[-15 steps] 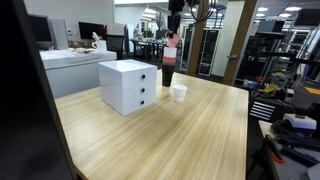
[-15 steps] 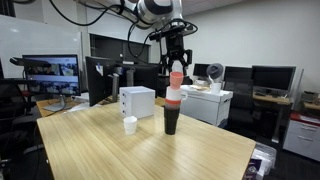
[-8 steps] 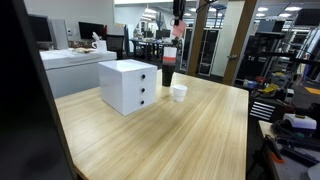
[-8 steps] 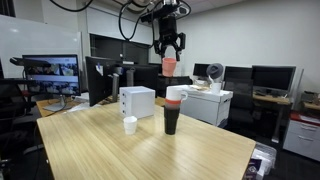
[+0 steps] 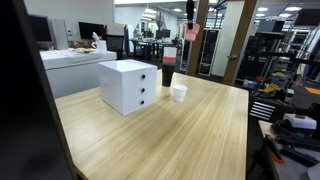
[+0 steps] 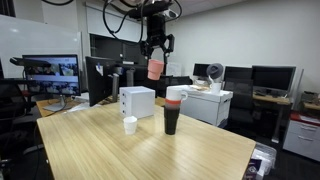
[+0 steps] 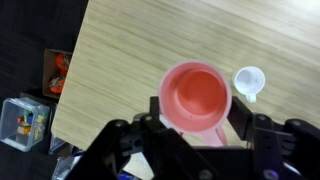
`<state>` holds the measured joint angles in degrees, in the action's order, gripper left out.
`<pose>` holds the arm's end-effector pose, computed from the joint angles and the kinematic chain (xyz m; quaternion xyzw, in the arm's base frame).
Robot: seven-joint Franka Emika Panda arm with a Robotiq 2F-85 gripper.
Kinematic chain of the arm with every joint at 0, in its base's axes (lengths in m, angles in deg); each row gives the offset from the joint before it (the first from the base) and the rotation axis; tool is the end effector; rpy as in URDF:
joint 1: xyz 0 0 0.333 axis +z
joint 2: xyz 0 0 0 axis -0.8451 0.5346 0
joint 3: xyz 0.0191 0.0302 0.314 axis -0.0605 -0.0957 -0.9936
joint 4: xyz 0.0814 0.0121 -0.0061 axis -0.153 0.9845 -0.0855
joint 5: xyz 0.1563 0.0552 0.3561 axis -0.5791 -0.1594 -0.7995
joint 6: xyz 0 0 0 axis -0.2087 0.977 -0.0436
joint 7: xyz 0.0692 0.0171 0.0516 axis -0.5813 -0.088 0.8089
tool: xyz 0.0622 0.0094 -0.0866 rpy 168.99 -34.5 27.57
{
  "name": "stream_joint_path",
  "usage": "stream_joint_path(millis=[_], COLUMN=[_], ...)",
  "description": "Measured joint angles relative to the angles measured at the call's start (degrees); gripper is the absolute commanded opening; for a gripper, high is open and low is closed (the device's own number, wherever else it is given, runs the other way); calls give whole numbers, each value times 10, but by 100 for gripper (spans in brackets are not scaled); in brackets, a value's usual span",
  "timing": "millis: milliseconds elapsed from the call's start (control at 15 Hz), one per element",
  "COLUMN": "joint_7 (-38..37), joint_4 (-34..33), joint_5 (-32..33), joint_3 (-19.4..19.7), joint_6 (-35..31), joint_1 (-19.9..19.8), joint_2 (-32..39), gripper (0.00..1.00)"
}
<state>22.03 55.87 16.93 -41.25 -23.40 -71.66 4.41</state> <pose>0.5661 -0.2420 0.5407 0.9852 0.1154 -0.0796 0.0986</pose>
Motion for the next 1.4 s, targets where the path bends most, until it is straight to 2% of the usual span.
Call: stream_joint_path(millis=[200, 267, 667, 1067, 1400], joint_7=[19, 32, 48, 48, 48], joint_4=[63, 117, 241, 397, 463], joint_5=[32, 54, 66, 14, -49], joint_3=[0, 0, 2, 20, 32], joint_6=[0, -1, -26, -144, -213], joint_1=[6, 11, 21, 24, 44], joint_2=[-29, -54, -118, -198, -231], gripper=[43, 43, 43, 43, 43])
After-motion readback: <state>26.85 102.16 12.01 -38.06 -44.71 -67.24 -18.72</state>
